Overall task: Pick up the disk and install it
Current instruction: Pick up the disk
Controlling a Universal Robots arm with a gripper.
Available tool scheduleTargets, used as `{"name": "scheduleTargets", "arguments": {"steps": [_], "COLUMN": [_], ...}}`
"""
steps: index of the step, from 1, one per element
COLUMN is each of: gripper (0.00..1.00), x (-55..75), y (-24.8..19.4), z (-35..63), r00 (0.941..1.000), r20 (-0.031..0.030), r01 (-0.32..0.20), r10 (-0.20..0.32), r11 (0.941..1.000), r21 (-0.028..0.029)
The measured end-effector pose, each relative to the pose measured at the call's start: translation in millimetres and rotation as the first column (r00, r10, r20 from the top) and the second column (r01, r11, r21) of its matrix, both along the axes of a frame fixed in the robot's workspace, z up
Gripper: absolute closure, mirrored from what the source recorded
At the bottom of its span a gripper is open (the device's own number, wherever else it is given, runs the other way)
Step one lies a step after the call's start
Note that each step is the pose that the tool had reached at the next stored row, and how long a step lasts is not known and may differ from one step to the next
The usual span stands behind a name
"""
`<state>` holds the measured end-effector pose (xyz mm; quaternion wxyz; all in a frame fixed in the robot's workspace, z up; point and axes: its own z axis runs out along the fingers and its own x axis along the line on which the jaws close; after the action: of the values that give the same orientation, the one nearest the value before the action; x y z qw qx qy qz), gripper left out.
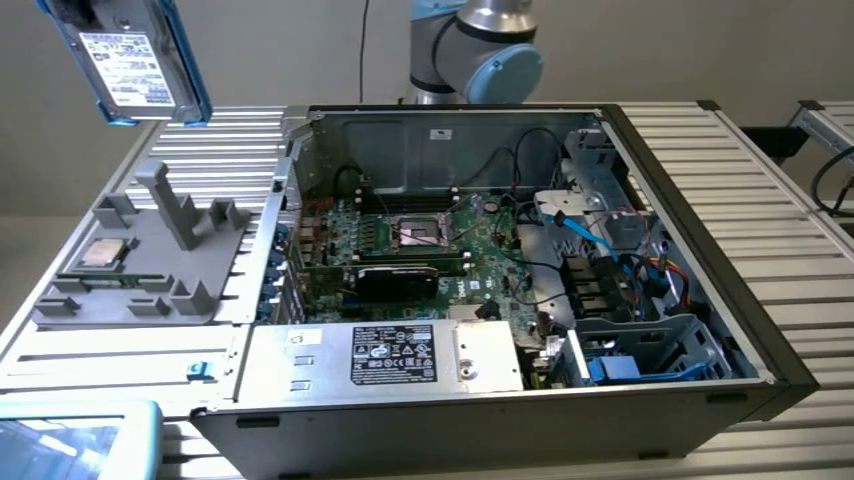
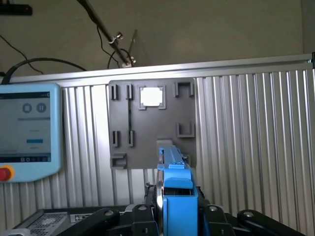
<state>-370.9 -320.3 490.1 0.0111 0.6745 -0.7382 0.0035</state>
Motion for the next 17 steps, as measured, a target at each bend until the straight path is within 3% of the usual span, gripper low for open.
{"name": "scheduleTargets", "arguments": {"steps": [17], "gripper": [0.63], "x": [65.4], "y": [-34.8], "z": [10.5], "r00": [1.0000], "r20": [0.0000], "r01": [0.000], "r10": [0.000], "r11": [1.0000], "r21": [0.0010]}}
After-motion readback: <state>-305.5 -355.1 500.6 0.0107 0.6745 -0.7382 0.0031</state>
